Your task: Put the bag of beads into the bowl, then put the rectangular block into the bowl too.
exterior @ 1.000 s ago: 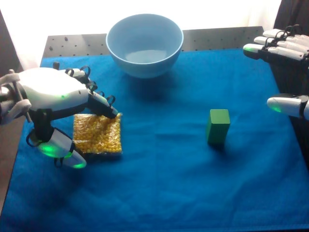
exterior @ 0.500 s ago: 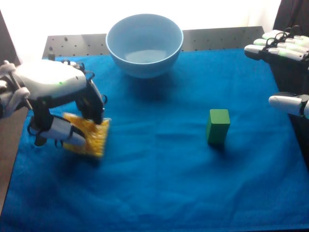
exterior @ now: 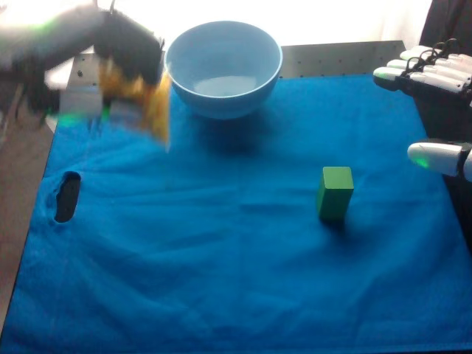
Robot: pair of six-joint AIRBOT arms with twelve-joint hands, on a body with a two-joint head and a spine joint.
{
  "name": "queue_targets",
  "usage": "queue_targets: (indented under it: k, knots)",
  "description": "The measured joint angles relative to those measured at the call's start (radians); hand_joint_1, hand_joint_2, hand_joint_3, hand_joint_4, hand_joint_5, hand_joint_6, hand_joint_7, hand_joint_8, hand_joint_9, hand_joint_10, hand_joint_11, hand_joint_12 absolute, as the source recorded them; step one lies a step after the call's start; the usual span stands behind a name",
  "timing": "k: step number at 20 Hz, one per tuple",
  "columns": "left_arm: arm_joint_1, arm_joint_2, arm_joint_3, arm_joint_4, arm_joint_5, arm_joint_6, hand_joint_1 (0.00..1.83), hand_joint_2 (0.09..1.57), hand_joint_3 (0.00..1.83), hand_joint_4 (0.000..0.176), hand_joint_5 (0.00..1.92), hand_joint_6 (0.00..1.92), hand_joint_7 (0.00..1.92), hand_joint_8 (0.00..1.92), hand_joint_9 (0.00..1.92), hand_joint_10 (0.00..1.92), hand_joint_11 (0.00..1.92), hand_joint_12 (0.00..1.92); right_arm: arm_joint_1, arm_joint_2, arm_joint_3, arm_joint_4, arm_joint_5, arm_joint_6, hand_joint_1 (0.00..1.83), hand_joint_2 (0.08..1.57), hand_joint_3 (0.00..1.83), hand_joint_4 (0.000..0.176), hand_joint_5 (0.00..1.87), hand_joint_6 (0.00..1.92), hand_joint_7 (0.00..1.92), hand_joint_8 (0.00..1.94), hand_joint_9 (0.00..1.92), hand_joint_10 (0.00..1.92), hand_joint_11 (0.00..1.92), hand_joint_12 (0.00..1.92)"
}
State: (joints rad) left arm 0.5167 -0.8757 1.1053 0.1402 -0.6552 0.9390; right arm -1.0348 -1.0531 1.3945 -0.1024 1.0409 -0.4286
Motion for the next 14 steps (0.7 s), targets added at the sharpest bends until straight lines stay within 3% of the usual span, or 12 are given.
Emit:
queue_targets:
  k: [1, 2, 3, 4, 6, 7, 9, 10, 11, 12, 13, 14]
  knots:
    - [-0.042, -0.029, 0.025, -0.005, -0.005, 0.005, 1.24, 1.07, 0.0, 0.0, 1.08, 0.75, 1.07, 0.97, 0.83, 0.98, 0.4, 1.57, 0.0, -0.003, 0.004, -0.001, -0.002, 0.0, 0.47, 1.36, 0.0, 0.037, 0.14, 0.0, 0.12, 0.0, 0.06, 0.01, 0.03, 0.01]
    - [-0.116, -0.126, 0.113, -0.022, 0.018, 0.035, 1.23, 1.09, 0.0, 0.034, 1.04, 0.88, 1.02, 0.97, 0.88, 0.83, 0.64, 1.39, 0.0, -0.008, 0.009, 0.001, 0.0, 0.0, 0.55, 1.38, 0.0, 0.043, 0.14, 0.0, 0.13, 0.0, 0.08, 0.01, 0.04, 0.02]
    - [-0.123, -0.141, 0.126, -0.027, 0.026, 0.038, 1.23, 1.09, 0.0, 0.034, 1.04, 0.88, 1.02, 0.97, 0.88, 0.83, 0.64, 1.39, 0.0, -0.009, 0.01, 0.001, -0.001, 0.0, 0.55, 1.38, 0.0, 0.043, 0.14, 0.0, 0.13, 0.0, 0.08, 0.01, 0.04, 0.02]
    - [-0.139, -0.192, 0.176, -0.035, 0.064, 0.038, 1.24, 1.08, 0.0, 0.029, 1.05, 0.85, 1.06, 0.91, 0.98, 0.78, 0.8, 1.32, 0.0, -0.013, 0.014, -0.001, -0.002, 0.0, 0.53, 1.39, 0.01, 0.04, 0.12, 0.0, 0.13, 0.0, 0.09, 0.01, 0.05, 0.02]
    - [-0.164, -0.292, 0.28, -0.067, 0.154, 0.041, 1.24, 1.07, 0.0, 0.016, 1.08, 0.78, 1.08, 0.9, 1.06, 0.79, 0.89, 1.36, 0.004, -0.018, 0.02, -0.002, -0.005, 0.0, 0.51, 1.38, 0.0, 0.057, 0.13, 0.0, 0.15, 0.01, 0.11, 0.01, 0.05, 0.02]
    - [-0.17, -0.328, 0.319, -0.089, 0.177, 0.044, 1.24, 1.08, 0.0, 0.021, 1.02, 0.9, 1.08, 0.87, 1.02, 0.77, 0.81, 1.38, 0.01, -0.023, 0.023, 0.0, -0.005, 0.0, 0.5, 1.37, 0.0, 0.055, 0.13, 0.0, 0.15, 0.0, 0.1, 0.0, 0.04, 0.02]
    - [-0.179, -0.393, 0.396, -0.107, 0.223, 0.049, 1.22, 1.12, 0.0, 0.0, 0.9, 1.01, 1.02, 1.04, 0.87, 0.78, 0.65, 1.47, 0.011, -0.026, 0.027, -0.002, -0.002, 0.0, 0.43, 1.35, 0.0, 0.058, 0.14, 0.0, 0.14, 0.0, 0.09, 0.0, 0.03, 0.02]
    - [-0.183, -0.417, 0.429, -0.109, 0.259, 0.05, 1.13, 1.0, 0.0, 0.011, 0.73, 0.47, 0.82, 0.66, 0.73, 0.77, 0.44, 1.5, 0.011, -0.026, 0.027, -0.007, -0.003, 0.001, 0.39, 1.34, 0.0, 0.078, 0.15, 0.0, 0.15, 0.0, 0.07, 0.0, 0.01, 0.0]
    - [-0.185, -0.436, 0.456, -0.119, 0.29, 0.053, 1.04, 0.93, 0.0, 0.052, 0.63, 0.14, 0.74, 0.35, 0.65, 0.66, 0.34, 1.4, 0.011, -0.026, 0.027, -0.01, -0.003, 0.001, 0.39, 1.33, 0.0, 0.073, 0.15, 0.0, 0.15, 0.0, 0.05, 0.0, 0.0, 0.0]
    - [-0.185, -0.449, 0.472, -0.134, 0.309, 0.053, 0.84, 0.85, 0.0, 0.169, 0.19, 0.01, 0.41, 0.02, 0.37, 0.18, 0.03, 0.91, 0.011, -0.026, 0.027, -0.01, -0.002, 0.001, 0.36, 1.34, 0.0, 0.059, 0.16, 0.0, 0.13, 0.0, 0.04, 0.0, 0.0, 0.0]
    - [-0.185, -0.452, 0.476, -0.136, 0.315, 0.053, 0.84, 0.85, 0.0, 0.169, 0.19, 0.01, 0.41, 0.02, 0.37, 0.18, 0.03, 0.91, 0.011, -0.026, 0.027, -0.01, -0.002, 0.001, 0.36, 1.34, 0.0, 0.059, 0.16, 0.0, 0.13, 0.0, 0.04, 0.0, 0.0, 0.0]
    - [-0.185, -0.452, 0.476, -0.136, 0.317, 0.053, 0.82, 0.88, 0.0, 0.176, 0.04, 0.01, 0.22, 0.01, 0.24, 0.03, 0.0, 0.48, 0.011, -0.026, 0.027, -0.01, -0.003, 0.001, 0.35, 1.35, 0.0, 0.069, 0.16, 0.0, 0.1, 0.0, 0.0, 0.0, 0.0, 0.0]
